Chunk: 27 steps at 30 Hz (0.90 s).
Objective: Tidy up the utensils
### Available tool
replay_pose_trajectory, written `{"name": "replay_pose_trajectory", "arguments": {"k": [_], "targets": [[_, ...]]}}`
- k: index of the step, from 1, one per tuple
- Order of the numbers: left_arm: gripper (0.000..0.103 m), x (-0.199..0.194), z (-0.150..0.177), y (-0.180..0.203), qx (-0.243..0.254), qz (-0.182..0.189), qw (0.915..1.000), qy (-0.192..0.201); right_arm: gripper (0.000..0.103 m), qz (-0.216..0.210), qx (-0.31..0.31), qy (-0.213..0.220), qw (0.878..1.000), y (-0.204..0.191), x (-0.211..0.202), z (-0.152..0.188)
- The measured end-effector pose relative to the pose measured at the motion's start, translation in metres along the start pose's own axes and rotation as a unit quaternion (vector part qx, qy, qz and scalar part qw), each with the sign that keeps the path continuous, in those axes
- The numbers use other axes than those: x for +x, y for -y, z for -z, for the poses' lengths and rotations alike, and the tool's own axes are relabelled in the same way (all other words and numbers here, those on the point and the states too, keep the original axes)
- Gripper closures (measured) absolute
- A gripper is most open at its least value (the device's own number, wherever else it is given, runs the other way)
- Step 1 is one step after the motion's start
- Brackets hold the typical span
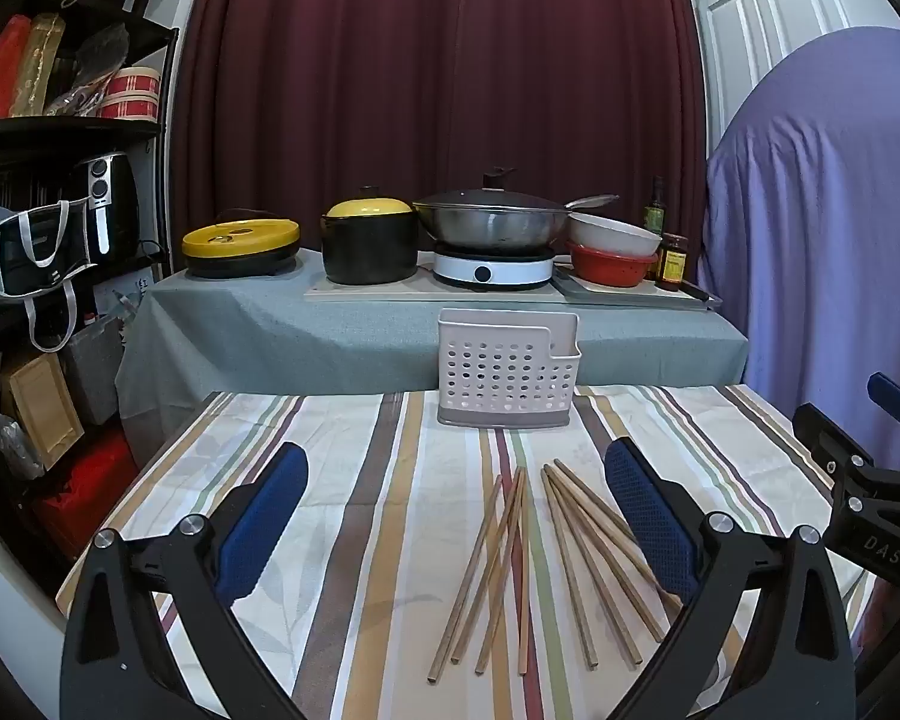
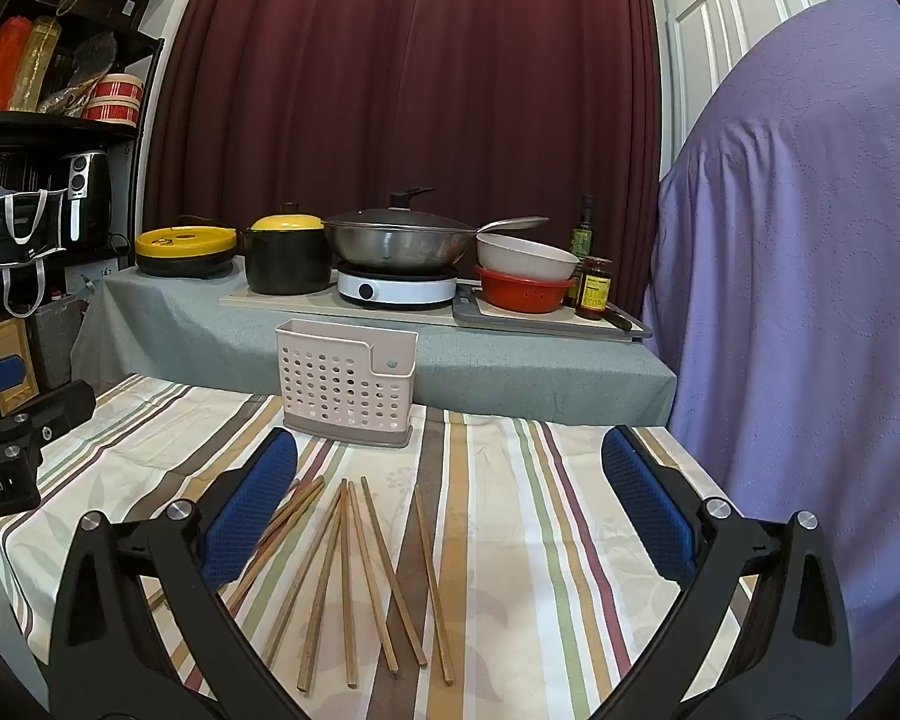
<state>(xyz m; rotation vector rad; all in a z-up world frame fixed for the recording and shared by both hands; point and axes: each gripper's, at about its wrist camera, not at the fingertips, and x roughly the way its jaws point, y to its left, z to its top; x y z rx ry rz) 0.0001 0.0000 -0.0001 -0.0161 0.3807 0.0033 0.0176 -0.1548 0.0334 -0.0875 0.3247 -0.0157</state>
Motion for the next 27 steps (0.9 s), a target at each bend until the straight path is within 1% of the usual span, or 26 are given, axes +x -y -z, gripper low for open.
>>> {"name": "replay_pose_trajectory", "arguments": {"k": [27], "targets": [[0.006, -0.0001, 0.0002, -0.0001, -0.001, 0.001, 1.0, 0.0, 0.004, -0.001, 0.0, 0.0, 1.0, 0.0028, -0.0024, -0.0036]]}}
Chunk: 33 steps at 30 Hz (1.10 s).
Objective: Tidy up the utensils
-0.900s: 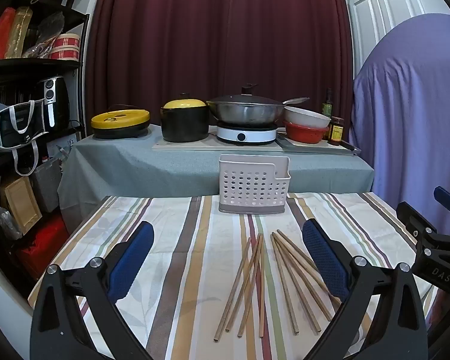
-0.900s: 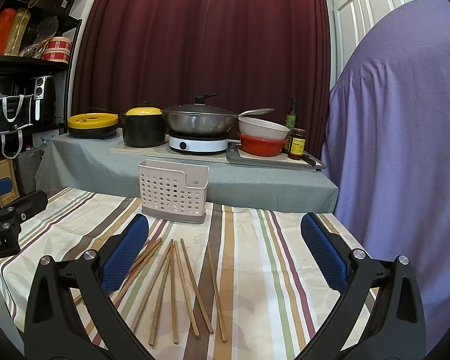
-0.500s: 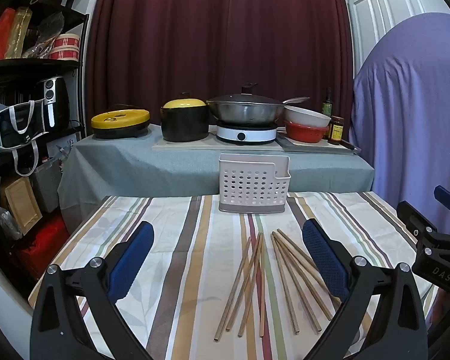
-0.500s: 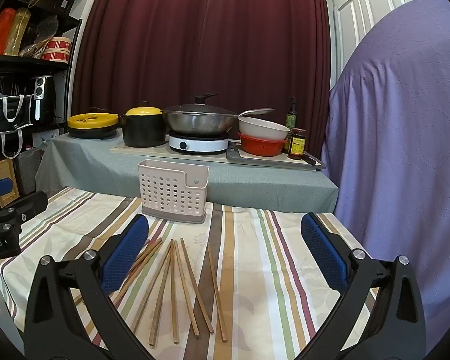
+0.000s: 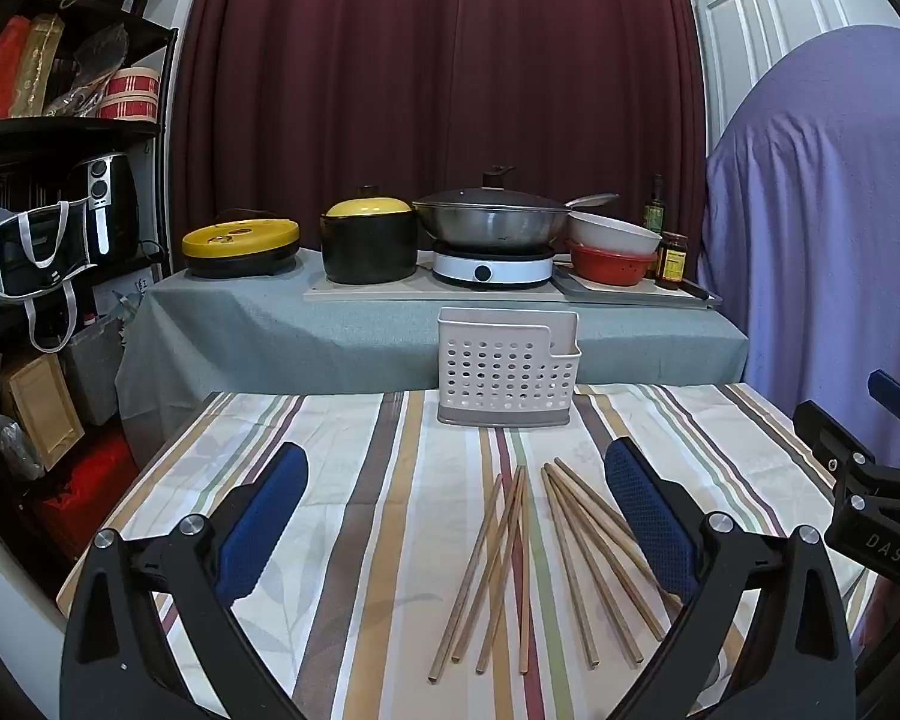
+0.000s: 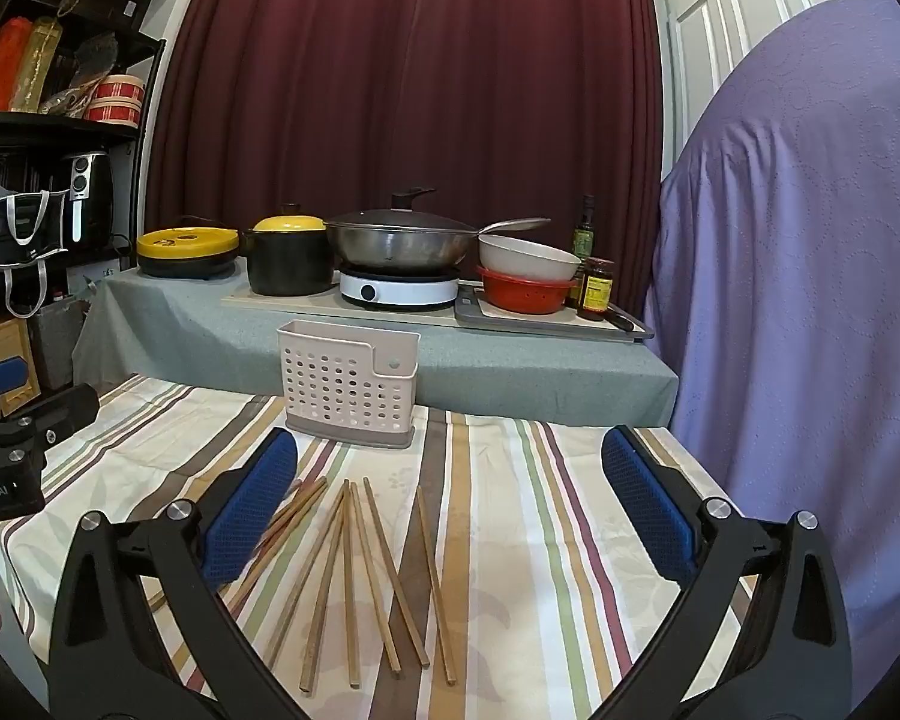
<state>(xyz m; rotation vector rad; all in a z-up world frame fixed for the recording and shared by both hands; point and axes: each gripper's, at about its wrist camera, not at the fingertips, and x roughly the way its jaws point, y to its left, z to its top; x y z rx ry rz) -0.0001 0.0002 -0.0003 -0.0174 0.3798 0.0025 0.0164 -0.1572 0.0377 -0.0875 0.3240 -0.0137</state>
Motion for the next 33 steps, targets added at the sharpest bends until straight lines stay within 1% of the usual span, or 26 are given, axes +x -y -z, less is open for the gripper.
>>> {"name": "replay_pose_trajectory", "arguments": {"k": [17, 19, 21, 24, 26, 31, 32, 33], "targets": [[0.006, 0.001, 0.001, 0.0, 0.002, 0.002, 1.0, 0.0, 0.004, -0.001, 0.001, -0.001, 1.0, 0.0, 0.001, 0.001], [0.006, 0.003, 0.01, 0.003, 0.003, 0.002, 1.0, -0.003, 0.004, -0.001, 0.001, -0.003, 1.0, 0.0, 0.001, 0.001], [0.006, 0.009, 0.007, 0.003, 0.005, 0.003, 1.0, -0.007, 0.004, -0.002, 0.001, -0.006, 1.0, -0.001, 0.003, 0.002], [0.006, 0.017, 0.012, 0.002, 0.011, 0.006, 0.9998, -0.018, 0.004, -0.008, 0.003, -0.015, 1.0, -0.001, 0.01, 0.007], [0.006, 0.025, 0.021, 0.003, 0.01, 0.012, 0.9994, -0.031, 0.004, -0.016, 0.002, -0.021, 1.0, 0.0, 0.016, 0.015], [0.006, 0.044, 0.047, -0.006, 0.005, 0.009, 0.9964, -0.084, 0.004, -0.029, -0.001, -0.047, 0.998, 0.004, 0.034, 0.045], [0.006, 0.046, 0.05, -0.008, 0.014, 0.006, 0.9956, -0.092, 0.004, -0.032, -0.001, -0.05, 0.998, 0.004, 0.037, 0.051], [0.006, 0.049, 0.052, -0.009, 0.032, -0.002, 0.9958, -0.086, 0.005, -0.035, -0.002, -0.055, 0.998, 0.004, 0.041, 0.058]]}}
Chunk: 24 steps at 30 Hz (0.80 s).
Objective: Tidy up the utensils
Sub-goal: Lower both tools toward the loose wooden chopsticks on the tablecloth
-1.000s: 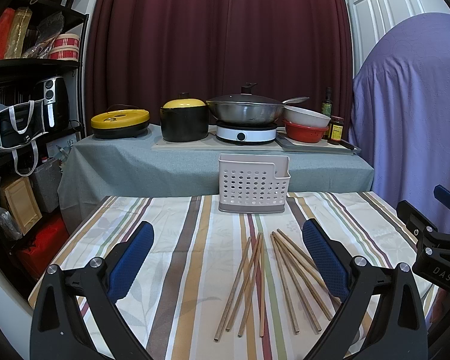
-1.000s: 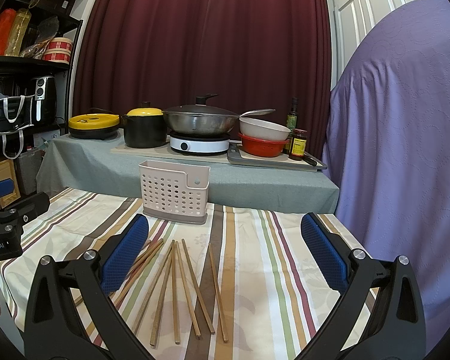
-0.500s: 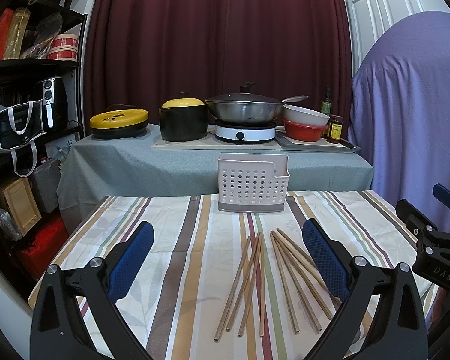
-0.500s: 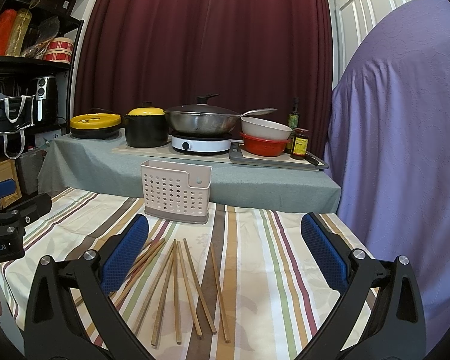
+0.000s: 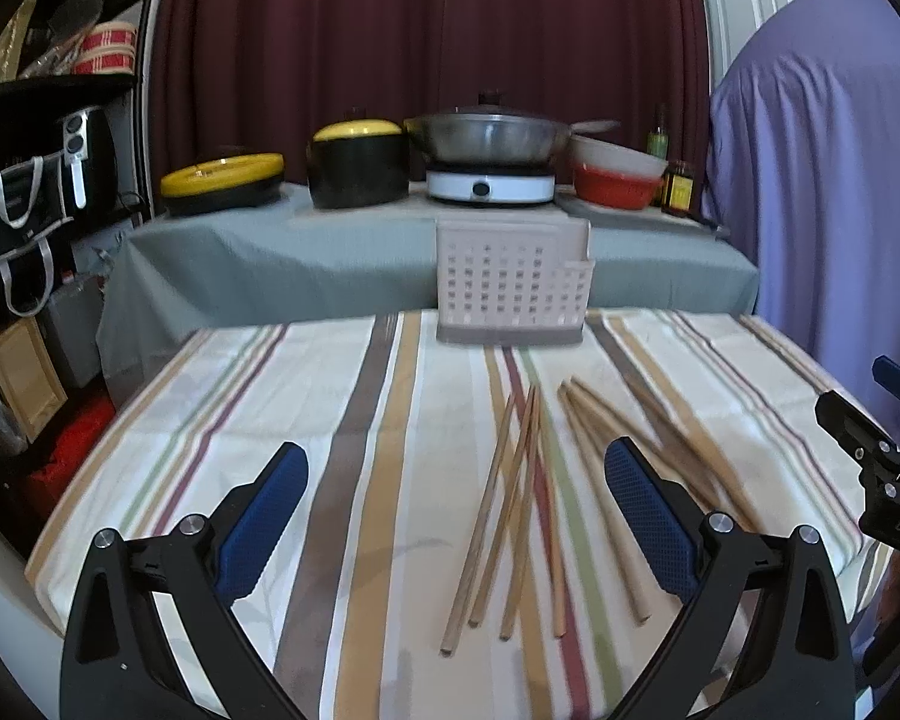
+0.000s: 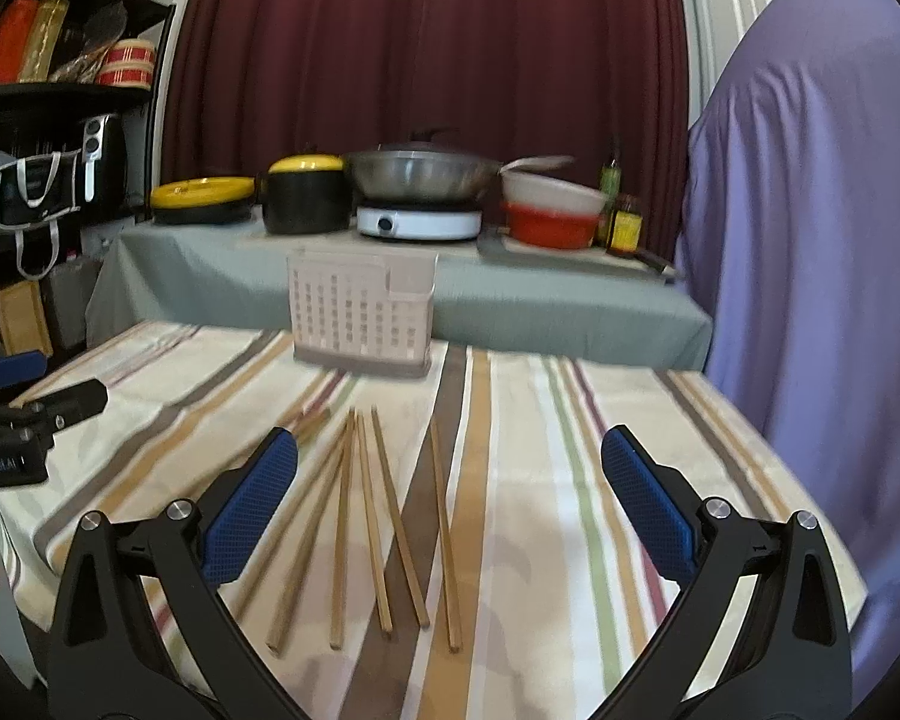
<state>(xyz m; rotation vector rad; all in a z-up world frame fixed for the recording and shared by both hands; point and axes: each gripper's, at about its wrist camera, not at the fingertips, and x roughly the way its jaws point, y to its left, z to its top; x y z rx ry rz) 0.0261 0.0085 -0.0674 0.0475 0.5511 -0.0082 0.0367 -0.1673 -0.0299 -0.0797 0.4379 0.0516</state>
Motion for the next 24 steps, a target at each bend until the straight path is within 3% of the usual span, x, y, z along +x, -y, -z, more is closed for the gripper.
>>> {"name": "replay_pose_trajectory", "arguments": {"k": [3, 6, 7, 8, 9, 11, 24], "targets": [[0.007, 0.012, 0.011, -0.002, 0.022, -0.011, 0.9997, 0.005, 0.021, -0.017, 0.001, -0.025, 1.0, 0.003, 0.017, 0.02], [0.009, 0.021, 0.024, 0.002, 0.039, -0.012, 0.9992, 0.0, 0.026, -0.032, 0.01, -0.051, 0.998, 0.006, 0.032, 0.038], [0.019, 0.023, 0.027, 0.003, 0.039, -0.009, 0.9992, -0.002, 0.03, -0.032, 0.009, -0.055, 0.998, 0.006, 0.034, 0.045], [0.037, 0.027, 0.031, 0.004, 0.042, -0.005, 0.9991, -0.01, 0.037, -0.034, 0.008, -0.06, 0.998, 0.006, 0.038, 0.051], [0.041, 0.032, 0.035, 0.005, 0.033, 0.003, 0.9992, -0.023, 0.039, -0.038, 0.01, -0.065, 0.997, 0.007, 0.041, 0.057], [0.041, 0.04, 0.042, 0.003, 0.011, 0.019, 0.9987, -0.046, 0.043, -0.041, 0.016, -0.078, 0.996, 0.01, 0.046, 0.065], [0.041, 0.055, 0.061, -0.015, 0.005, 0.002, 0.9979, -0.065, 0.048, -0.046, 0.024, -0.086, 0.995, 0.017, 0.052, 0.079]]}}
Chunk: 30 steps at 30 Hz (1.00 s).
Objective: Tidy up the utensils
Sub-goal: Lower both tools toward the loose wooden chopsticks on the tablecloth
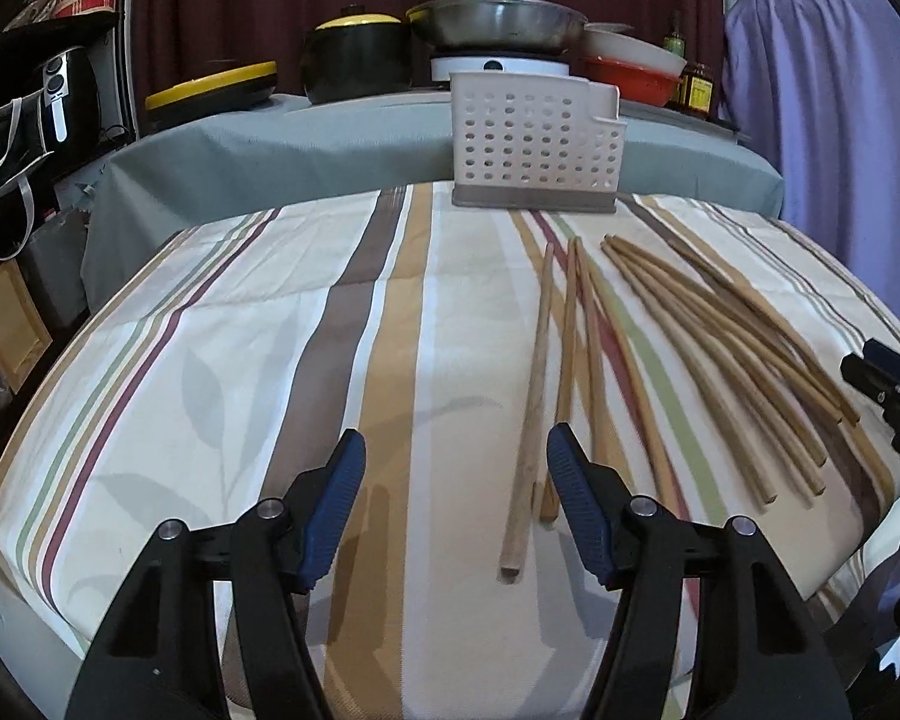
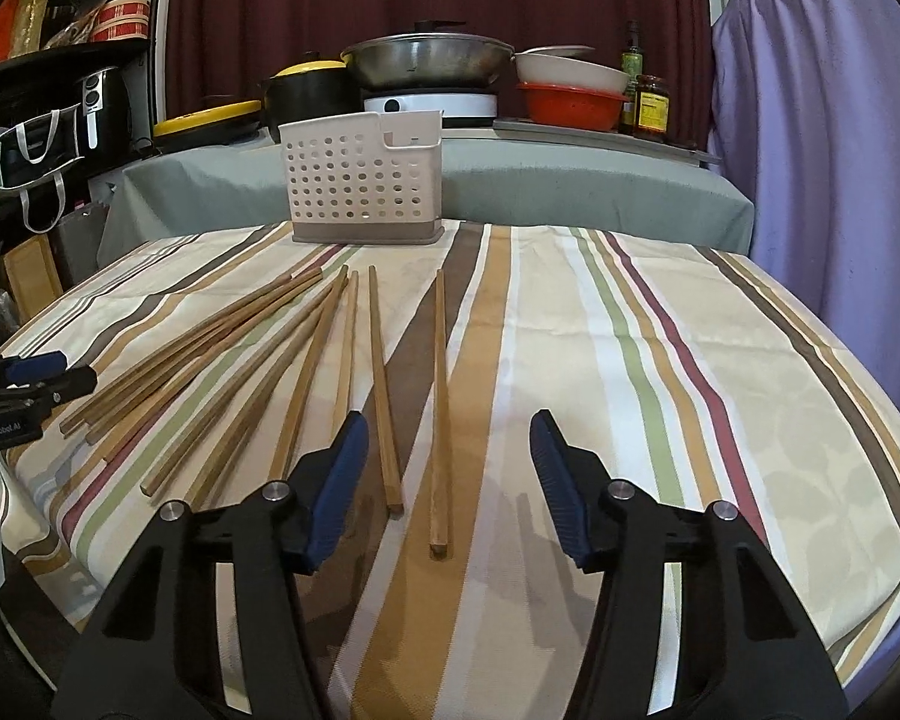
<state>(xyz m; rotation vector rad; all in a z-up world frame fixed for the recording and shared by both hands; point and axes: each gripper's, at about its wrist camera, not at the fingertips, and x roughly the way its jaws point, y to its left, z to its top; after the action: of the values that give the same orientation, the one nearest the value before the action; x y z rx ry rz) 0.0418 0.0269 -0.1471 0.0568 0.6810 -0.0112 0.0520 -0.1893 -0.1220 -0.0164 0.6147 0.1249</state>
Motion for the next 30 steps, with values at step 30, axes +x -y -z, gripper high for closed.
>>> {"name": "replay_pose_trajectory", "arguments": {"k": [30], "targets": [[0.073, -0.008, 0.021, 0.005, 0.006, 0.048, 0.9988, -0.009, 0.062, -0.017, -0.012, -0.006, 1.0, -0.004, -0.002, 0.017]]}}
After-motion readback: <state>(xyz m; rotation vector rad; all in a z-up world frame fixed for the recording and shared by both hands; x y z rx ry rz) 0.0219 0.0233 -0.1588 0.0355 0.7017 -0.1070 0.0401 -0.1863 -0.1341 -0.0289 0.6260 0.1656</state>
